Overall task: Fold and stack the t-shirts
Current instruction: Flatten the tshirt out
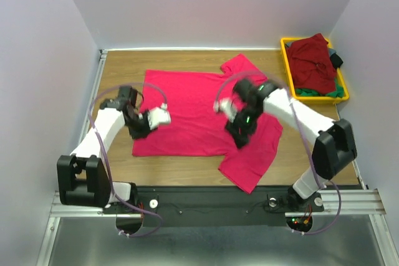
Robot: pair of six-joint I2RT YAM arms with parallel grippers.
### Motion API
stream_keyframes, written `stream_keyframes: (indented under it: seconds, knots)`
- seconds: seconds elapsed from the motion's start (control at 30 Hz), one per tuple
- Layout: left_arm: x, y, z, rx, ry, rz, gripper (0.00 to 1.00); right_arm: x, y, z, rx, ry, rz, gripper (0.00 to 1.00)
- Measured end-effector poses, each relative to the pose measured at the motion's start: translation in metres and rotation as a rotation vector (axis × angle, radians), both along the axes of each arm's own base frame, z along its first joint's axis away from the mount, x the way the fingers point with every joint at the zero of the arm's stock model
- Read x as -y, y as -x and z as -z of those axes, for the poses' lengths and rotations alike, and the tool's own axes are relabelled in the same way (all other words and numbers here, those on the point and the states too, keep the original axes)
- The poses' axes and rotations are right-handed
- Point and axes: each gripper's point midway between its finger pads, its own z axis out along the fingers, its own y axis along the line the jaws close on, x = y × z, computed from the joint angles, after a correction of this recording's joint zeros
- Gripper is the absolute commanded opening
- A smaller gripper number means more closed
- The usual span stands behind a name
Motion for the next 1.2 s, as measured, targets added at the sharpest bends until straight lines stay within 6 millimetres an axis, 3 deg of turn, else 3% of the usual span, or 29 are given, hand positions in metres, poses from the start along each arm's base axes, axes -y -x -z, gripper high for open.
stream_keyframes:
  seconds: [0.03,0.07,0.1,0.13,0.23,0.3,0.37,0.5,0.6,0.67,0.9,1.03,1.13,1.2]
  knots:
    - [0.008,-0.023,-0.023,0.05,0.054,-0.011,0.45,-0.007,-0.031,-0.019,0.071,-0.075,0.063,0.76]
    - [0.012,-0.035,-0.032,0.075,0.078,-0.016,0.48,-0.01,-0.069,-0.044,0.158,-0.149,0.136,0.76]
    - [0.017,-0.06,-0.056,0.14,0.122,-0.028,0.48,-0.007,-0.094,-0.058,0.223,-0.186,0.183,0.77]
    - [0.022,-0.076,-0.071,0.167,0.165,-0.051,0.5,0.01,-0.138,-0.078,0.301,-0.219,0.295,0.77]
    - [0.035,-0.124,-0.11,0.252,0.296,-0.112,0.54,0.045,-0.226,-0.107,0.438,-0.268,0.48,0.76]
    - [0.04,-0.155,-0.126,0.273,0.386,-0.185,0.59,0.072,-0.29,-0.105,0.503,-0.281,0.605,0.76]
    - [0.04,-0.185,-0.132,0.286,0.453,-0.258,0.62,0.086,-0.33,-0.093,0.523,-0.281,0.688,0.76]
    - [0.029,-0.236,-0.129,0.276,0.562,-0.439,0.62,0.095,-0.407,-0.04,0.554,-0.271,0.817,0.79]
    - [0.018,-0.267,-0.119,0.272,0.613,-0.546,0.62,0.095,-0.433,-0.011,0.576,-0.263,0.886,0.91]
    - [0.011,-0.279,-0.112,0.26,0.637,-0.603,0.62,0.097,-0.446,-0.001,0.608,-0.26,0.924,0.91]
    - [0.011,-0.29,-0.11,0.262,0.672,-0.648,0.62,0.101,-0.496,0.017,0.743,-0.312,1.01,0.86]
    - [0.009,-0.296,-0.108,0.277,0.668,-0.663,0.62,0.105,-0.498,0.038,0.736,-0.281,1.035,0.84]
    - [0.006,-0.305,-0.094,0.264,0.653,-0.69,0.62,0.109,-0.493,0.059,0.72,-0.253,1.042,0.81]
    - [0.002,-0.318,-0.079,0.252,0.639,-0.72,0.62,0.109,-0.494,0.057,0.728,-0.256,1.045,0.75]
